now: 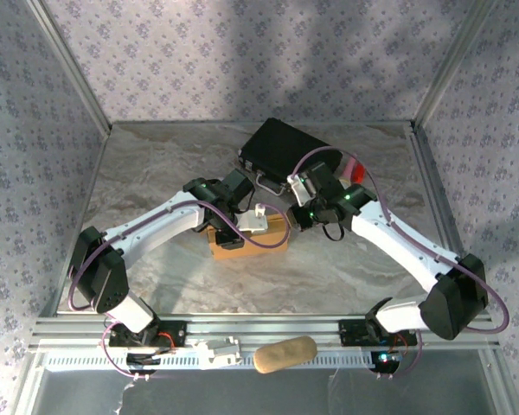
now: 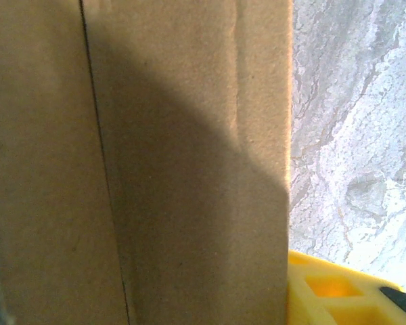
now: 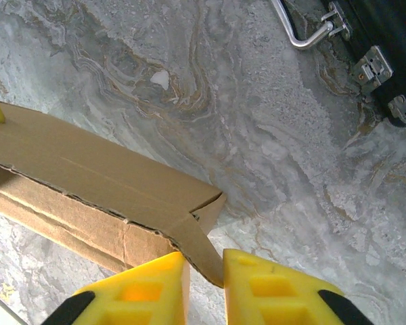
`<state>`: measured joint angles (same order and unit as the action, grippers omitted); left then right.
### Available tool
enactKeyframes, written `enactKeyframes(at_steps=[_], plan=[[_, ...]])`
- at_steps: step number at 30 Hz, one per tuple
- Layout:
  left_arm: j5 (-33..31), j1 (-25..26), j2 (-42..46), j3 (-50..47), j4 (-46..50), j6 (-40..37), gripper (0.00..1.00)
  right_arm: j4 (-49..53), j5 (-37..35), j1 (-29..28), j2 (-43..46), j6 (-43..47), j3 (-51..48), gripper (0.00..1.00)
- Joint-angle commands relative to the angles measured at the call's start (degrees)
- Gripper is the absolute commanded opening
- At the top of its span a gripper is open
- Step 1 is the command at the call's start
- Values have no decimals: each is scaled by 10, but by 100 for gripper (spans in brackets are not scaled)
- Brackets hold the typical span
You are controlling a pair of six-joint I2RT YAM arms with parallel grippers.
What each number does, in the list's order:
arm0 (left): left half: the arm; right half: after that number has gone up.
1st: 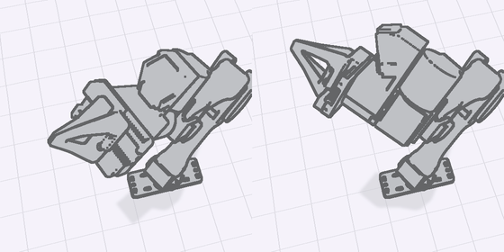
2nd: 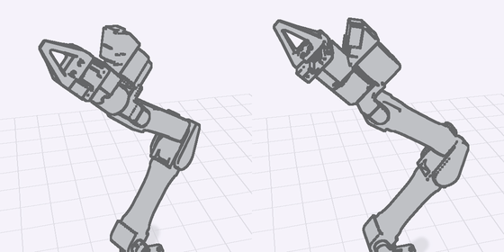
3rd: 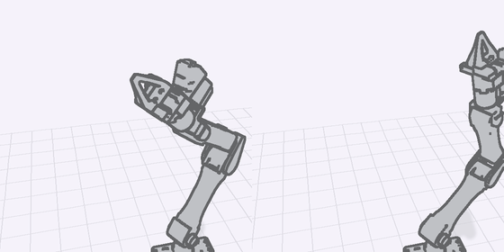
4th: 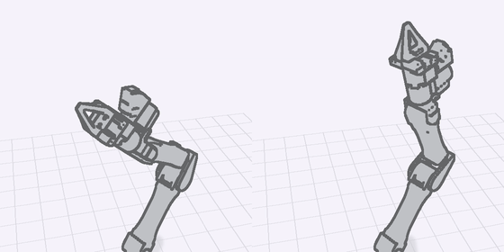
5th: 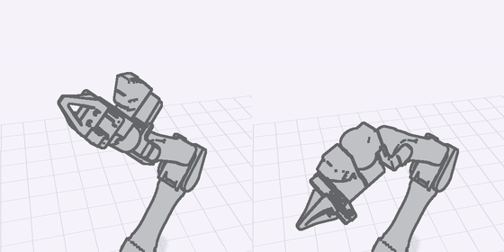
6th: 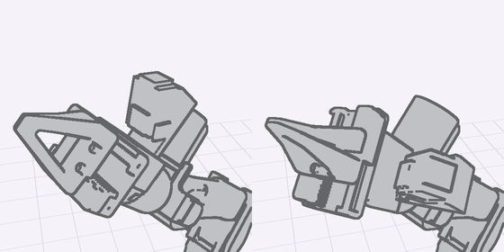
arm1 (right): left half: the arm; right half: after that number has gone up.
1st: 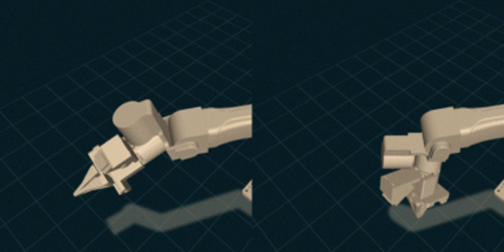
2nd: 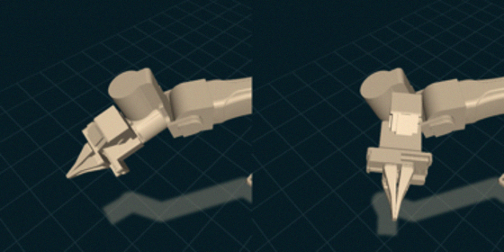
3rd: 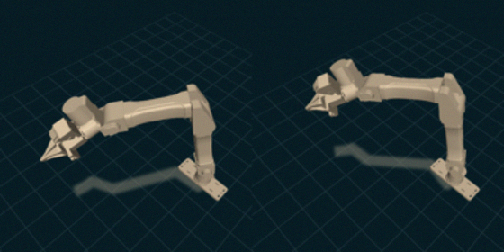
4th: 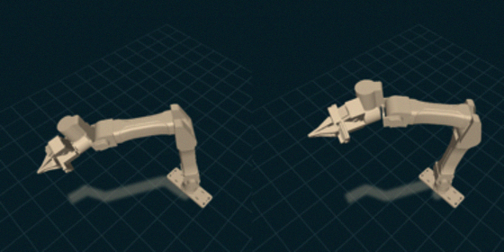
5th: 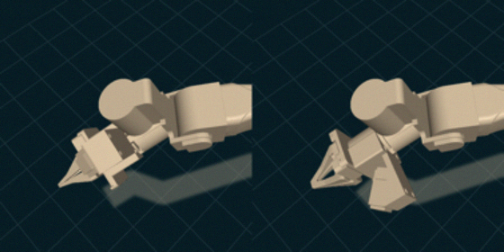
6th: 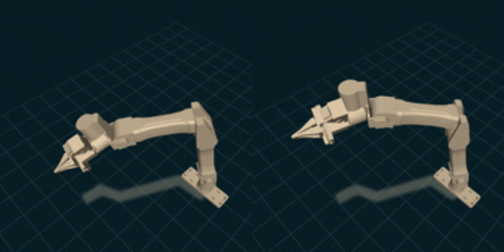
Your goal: Fold the paper box
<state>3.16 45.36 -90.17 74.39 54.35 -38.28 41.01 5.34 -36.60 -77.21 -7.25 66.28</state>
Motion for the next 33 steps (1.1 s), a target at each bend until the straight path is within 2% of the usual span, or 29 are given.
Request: enactKeyframes(at_steps=[1,9,24,33], plan=[[-2,1,4,-6,8,-4,44,10,-8,-7,-2,0,16,19],[-1,2,4,-6,8,-3,44,8,-47,-34,-3,-13,15,16],[2,1,5,-4,6,4,45,45,-75,-63,-35,-88,71,0],[1,2,4,-4,3,9,45,54,-80,-64,-48,-149,79,0]])
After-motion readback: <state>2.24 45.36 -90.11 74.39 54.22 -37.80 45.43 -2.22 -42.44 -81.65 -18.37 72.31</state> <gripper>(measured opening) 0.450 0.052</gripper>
